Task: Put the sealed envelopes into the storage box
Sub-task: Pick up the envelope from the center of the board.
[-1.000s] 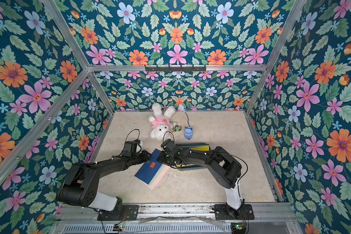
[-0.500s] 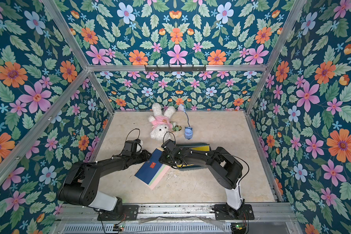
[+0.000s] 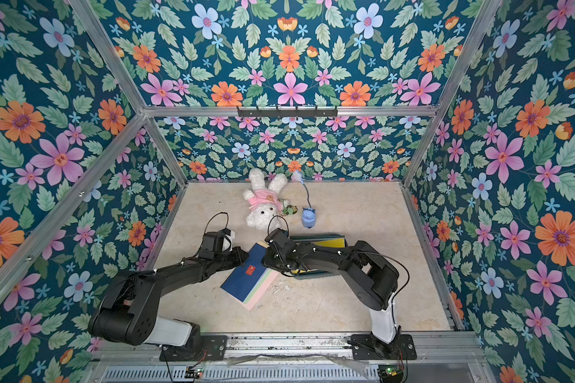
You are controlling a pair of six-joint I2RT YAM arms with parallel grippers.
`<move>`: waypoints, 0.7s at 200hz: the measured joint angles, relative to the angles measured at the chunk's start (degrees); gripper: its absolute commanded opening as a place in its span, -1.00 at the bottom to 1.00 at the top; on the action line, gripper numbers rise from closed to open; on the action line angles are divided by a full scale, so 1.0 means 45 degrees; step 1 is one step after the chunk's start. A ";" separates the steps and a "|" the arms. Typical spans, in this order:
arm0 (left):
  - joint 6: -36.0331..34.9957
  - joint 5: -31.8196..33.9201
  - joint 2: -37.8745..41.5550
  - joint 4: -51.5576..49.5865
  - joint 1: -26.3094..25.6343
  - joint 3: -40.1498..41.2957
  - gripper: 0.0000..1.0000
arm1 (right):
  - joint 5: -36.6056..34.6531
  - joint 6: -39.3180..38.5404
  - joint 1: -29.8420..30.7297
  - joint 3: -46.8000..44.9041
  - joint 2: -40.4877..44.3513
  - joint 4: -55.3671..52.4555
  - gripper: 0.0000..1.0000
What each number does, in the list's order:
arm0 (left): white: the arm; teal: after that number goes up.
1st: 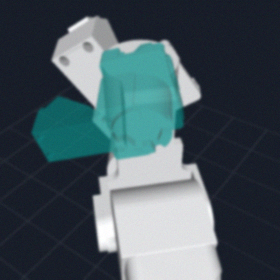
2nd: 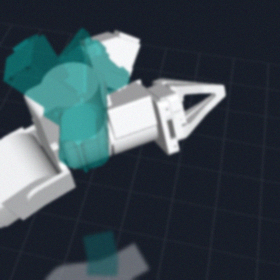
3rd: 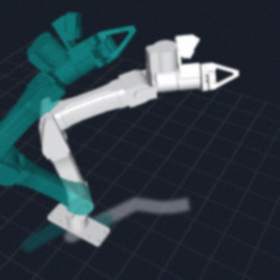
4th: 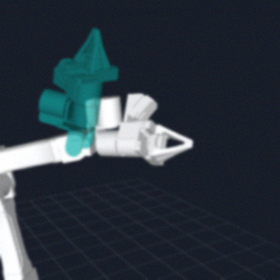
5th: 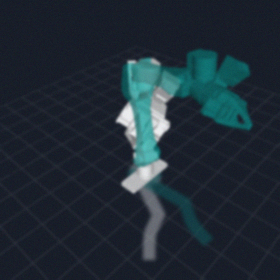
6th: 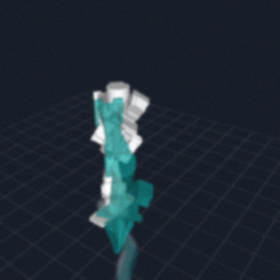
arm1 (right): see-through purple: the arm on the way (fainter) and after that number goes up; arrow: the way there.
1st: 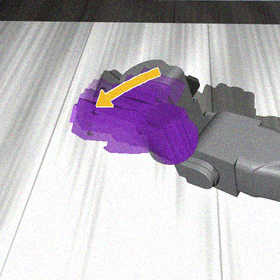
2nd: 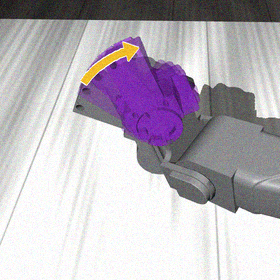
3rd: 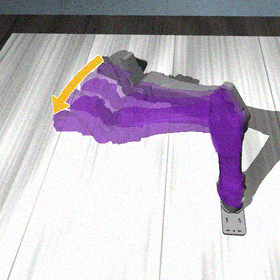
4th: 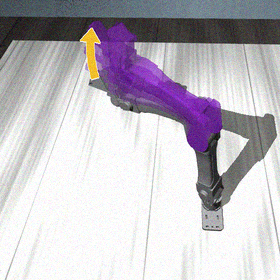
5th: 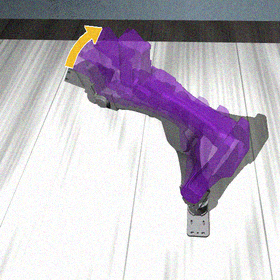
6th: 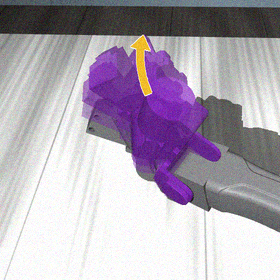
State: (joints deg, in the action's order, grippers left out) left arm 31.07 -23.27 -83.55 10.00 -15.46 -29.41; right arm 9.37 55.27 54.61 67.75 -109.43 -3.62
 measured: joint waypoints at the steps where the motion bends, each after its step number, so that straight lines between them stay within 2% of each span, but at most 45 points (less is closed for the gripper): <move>1: 0.0000 0.0000 -0.0015 0.0010 -0.0005 0.0005 -0.66 | 0.0000 0.0015 0.0000 0.0000 0.0000 0.0000 -0.08; 45: 0.0000 -0.0044 -0.0393 0.0165 -0.0034 -0.0029 -0.60 | 0.0000 0.0034 0.0000 -0.0063 0.0000 0.0005 -0.07; 140: 0.0000 0.0180 -0.0753 0.0223 -0.0024 -0.0282 -0.64 | 0.0102 0.0131 0.0005 -0.0112 -0.0214 0.0136 -0.07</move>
State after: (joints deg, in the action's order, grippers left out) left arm 31.07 -22.46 -86.94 11.00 -15.57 -30.68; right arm 9.82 55.86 54.63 67.24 -110.39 -3.01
